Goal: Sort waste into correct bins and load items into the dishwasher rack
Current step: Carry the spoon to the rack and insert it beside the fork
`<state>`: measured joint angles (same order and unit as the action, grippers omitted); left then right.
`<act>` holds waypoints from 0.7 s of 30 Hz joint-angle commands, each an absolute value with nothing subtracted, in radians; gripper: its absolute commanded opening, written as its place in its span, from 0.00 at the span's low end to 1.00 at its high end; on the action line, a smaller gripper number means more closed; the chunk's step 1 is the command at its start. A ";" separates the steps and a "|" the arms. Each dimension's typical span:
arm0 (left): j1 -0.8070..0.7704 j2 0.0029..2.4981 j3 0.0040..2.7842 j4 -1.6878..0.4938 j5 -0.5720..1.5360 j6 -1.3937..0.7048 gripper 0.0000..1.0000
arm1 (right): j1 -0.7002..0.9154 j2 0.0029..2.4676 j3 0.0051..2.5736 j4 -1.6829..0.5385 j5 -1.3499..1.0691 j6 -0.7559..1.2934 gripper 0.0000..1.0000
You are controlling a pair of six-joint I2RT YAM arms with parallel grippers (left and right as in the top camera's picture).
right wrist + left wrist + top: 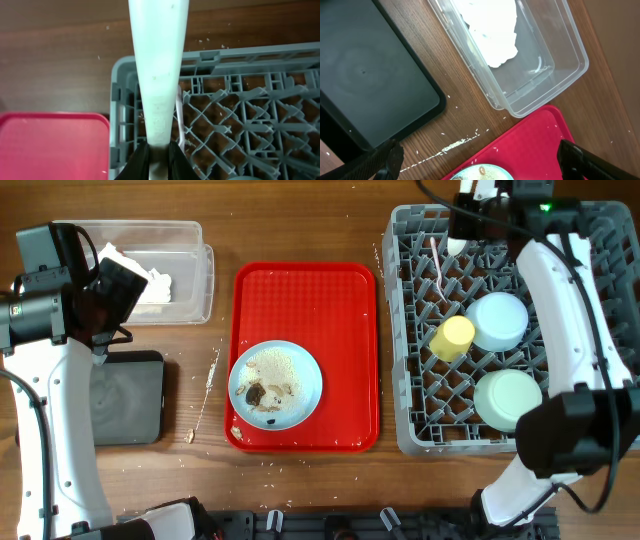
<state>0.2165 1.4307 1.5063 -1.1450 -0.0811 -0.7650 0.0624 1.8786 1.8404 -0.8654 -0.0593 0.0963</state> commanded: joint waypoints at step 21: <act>0.221 1.436 1.505 -1.145 -0.094 -0.764 1.00 | 0.069 1.921 1.840 -0.953 -0.196 0.149 0.45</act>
<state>0.2165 1.4307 1.5063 -1.1454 -0.0811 -0.7650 0.0654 2.0632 1.8381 -0.9474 -0.0677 0.1120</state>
